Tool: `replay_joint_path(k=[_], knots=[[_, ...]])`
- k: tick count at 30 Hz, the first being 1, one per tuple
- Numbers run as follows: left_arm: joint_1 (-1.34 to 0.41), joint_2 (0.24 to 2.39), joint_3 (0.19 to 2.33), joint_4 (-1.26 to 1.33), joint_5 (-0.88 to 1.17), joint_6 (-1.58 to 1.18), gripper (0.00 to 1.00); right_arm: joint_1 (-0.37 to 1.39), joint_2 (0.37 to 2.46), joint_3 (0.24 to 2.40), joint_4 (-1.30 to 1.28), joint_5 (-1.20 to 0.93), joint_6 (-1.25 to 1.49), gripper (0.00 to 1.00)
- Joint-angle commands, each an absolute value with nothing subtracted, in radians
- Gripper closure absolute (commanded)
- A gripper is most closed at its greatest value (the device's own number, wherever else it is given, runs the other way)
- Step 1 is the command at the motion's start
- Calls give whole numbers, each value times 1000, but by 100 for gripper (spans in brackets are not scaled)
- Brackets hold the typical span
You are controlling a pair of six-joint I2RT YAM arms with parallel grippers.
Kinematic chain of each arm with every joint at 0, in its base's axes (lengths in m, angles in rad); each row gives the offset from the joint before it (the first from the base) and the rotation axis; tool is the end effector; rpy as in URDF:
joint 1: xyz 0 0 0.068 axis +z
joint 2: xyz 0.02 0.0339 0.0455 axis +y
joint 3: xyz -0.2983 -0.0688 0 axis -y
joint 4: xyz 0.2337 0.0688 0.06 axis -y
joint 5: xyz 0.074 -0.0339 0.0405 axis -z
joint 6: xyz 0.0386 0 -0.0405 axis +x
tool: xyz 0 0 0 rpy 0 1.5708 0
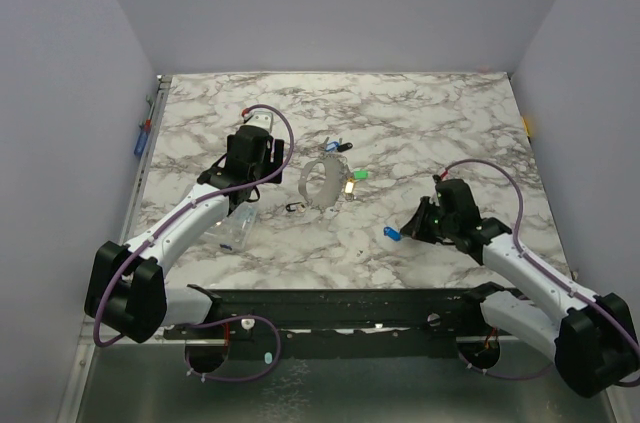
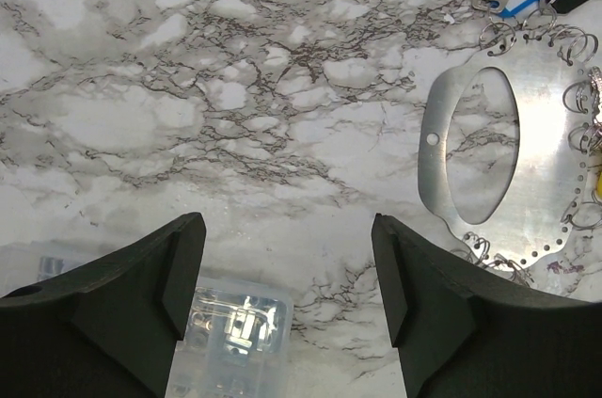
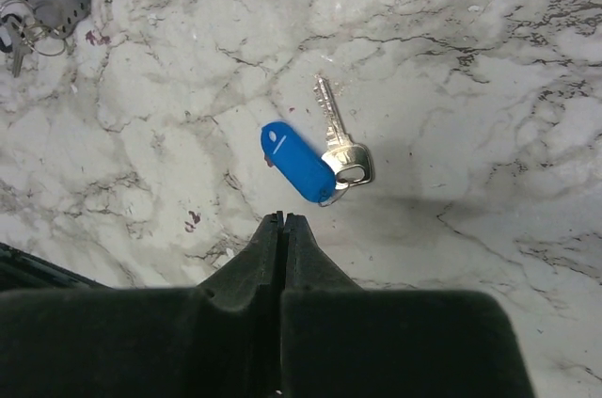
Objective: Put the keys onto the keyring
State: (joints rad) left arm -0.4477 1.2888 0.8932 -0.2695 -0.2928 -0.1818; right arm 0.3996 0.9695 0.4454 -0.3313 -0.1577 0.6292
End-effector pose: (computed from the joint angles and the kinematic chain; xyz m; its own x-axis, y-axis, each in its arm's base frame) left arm 0.2420 -0.1038 0.2968 -0.5851 0.0889 -0.8061 0.1057 0.9939 0.0329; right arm 0.1424 0.0667 0.2098 -0.8442 0.2744 -0.4605 0.0219 0.8760 0.4818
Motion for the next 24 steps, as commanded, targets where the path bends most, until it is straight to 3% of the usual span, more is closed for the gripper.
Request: replay_joint_path(k=[1,4,8,11,17,24], knots=[[-457,1292,896,-250,-259,-175,23,411,954,494,-340,-174,601,99],[-458,1292,897,-249,-258,-175,23,411,989,514,-368,-162,598,99],[-459,1292,896,-249,-258,-174,23,430,1044,529,-396,-124,620,58],[-459,1289,896,-250,-258,-173,23,458,1067,542,-418,-70,648,44],[-461,1286,897,-248,-242,-170,23,475,1054,543,-428,-20,702,43],[-534,1253,860,-176,-79,-133,23,476,1007,557,-455,40,717,40]])
